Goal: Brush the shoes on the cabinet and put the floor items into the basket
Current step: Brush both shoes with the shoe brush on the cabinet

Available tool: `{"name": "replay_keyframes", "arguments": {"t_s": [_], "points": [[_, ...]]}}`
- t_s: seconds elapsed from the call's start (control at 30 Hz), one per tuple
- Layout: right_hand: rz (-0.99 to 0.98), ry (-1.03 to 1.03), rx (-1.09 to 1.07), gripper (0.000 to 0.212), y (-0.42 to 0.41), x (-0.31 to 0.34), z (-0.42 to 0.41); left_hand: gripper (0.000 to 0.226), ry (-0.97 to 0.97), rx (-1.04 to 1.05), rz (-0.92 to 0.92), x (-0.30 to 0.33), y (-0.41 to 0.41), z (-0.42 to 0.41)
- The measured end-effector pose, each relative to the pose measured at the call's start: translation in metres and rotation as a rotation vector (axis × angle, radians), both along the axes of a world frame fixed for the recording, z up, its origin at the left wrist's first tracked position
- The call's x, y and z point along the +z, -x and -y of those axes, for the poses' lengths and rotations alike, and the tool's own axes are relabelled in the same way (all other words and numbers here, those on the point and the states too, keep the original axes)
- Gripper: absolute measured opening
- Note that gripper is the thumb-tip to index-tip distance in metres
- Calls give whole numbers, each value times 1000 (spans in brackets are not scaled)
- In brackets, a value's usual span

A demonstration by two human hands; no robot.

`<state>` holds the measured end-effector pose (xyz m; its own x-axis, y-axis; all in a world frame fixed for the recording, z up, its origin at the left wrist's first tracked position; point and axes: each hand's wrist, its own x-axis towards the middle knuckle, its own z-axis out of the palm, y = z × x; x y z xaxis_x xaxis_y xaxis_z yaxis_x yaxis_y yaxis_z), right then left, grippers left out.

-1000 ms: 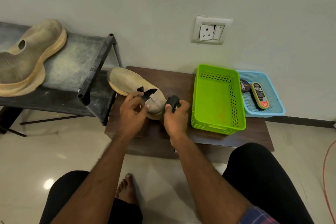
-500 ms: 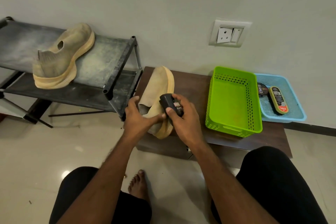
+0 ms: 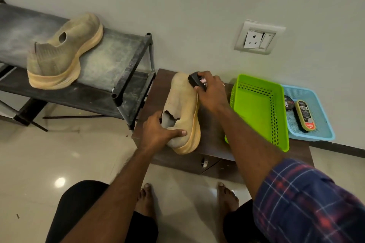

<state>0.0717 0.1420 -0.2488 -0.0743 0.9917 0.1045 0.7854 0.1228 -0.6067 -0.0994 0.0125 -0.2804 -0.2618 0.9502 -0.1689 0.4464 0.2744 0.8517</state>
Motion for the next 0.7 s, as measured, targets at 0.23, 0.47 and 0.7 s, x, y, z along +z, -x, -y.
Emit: {"name": "replay_keyframes", "arguments": {"t_s": [0.23,0.47,0.7], "points": [[331,60,160,39,-6,-18,53,74,36,5,-115,-6,-14,-2],[-94,290,-125,35,-34,-11,95,65,118,-104,-249,12,3,-4],[-169,19,-311,47,-17,-25,66,93,246,-281,-303,26,33,-8]]}}
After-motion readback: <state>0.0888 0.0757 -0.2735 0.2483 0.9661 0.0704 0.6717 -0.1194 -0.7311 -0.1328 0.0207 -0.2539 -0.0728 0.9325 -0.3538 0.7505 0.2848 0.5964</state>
